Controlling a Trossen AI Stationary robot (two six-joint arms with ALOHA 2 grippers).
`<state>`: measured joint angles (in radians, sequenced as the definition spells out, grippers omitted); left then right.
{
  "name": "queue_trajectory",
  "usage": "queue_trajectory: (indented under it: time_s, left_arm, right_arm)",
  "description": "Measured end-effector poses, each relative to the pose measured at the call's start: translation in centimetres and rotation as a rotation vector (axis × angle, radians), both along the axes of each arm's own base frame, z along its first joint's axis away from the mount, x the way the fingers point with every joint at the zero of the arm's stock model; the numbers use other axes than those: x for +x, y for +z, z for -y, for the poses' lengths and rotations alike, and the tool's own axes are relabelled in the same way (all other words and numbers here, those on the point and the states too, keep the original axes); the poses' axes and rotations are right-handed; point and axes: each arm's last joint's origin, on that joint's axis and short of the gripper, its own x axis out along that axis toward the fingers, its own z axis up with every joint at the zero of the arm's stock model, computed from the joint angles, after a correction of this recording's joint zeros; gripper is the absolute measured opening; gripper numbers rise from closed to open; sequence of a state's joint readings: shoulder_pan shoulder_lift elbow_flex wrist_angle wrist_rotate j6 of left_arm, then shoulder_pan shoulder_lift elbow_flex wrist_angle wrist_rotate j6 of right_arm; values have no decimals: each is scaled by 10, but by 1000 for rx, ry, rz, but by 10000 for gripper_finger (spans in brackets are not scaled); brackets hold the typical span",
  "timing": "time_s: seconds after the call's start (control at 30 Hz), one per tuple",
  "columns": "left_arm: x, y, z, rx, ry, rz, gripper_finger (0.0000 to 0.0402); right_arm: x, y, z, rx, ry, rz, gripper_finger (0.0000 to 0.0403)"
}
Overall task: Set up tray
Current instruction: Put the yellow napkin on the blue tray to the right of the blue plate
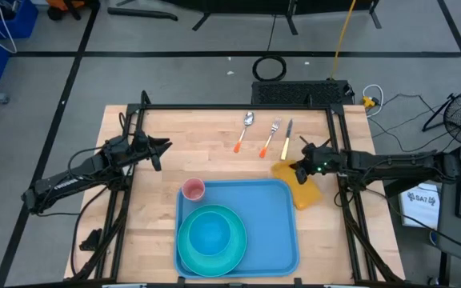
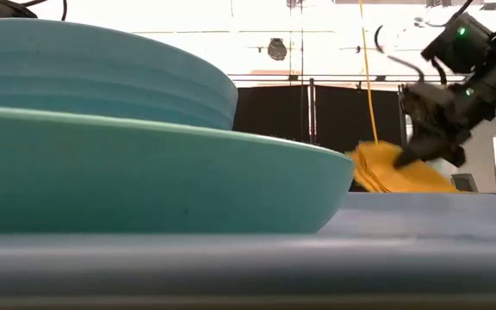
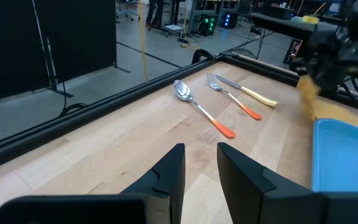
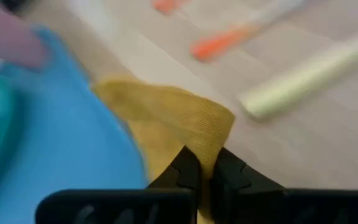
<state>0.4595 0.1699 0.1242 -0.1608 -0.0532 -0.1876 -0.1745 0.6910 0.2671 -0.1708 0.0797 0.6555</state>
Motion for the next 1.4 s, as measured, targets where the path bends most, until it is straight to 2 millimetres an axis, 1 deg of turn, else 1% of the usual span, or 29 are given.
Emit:
queue_trajectory:
  time_s: [0.1, 0.27, 0.37, 0.5, 0.7, 0.8, 0.97, 1.13, 1.23, 1.4]
  left_arm:
    - [0, 0, 0, 0, 0, 0, 97]
    - [0, 0, 0, 0, 0, 0, 97]
    - [0, 0, 0, 0, 0, 0, 97]
    - [0, 0, 0, 0, 0, 0, 97]
    - [0, 0, 0, 0, 0, 0, 97]
    - [0, 0, 0, 0, 0, 0, 97]
    - [0, 0, 0, 0, 0, 0, 97]
    - [0, 0, 0, 0, 0, 0, 97]
    - [0, 0, 0, 0, 0, 0, 97]
    - [0, 0, 0, 0, 0, 0, 97]
  right_arm:
    - [3, 13, -2, -1, 85, 138, 4]
    - [6, 34, -10, 39, 283, 366, 3]
    - [8, 44, -20, 77, 428, 468, 3]
    - [9, 53, -36, 137, 582, 561, 3]
    - [10, 62, -66, 255, 738, 651, 3]
    - [11, 60, -82, 317, 754, 628, 3]
    - [15, 49, -108, 354, 697, 578, 3]
    - [19, 44, -133, 360, 670, 628, 3]
    - [23, 46, -150, 379, 696, 654, 3]
    - [39, 55, -177, 407, 772, 636, 3]
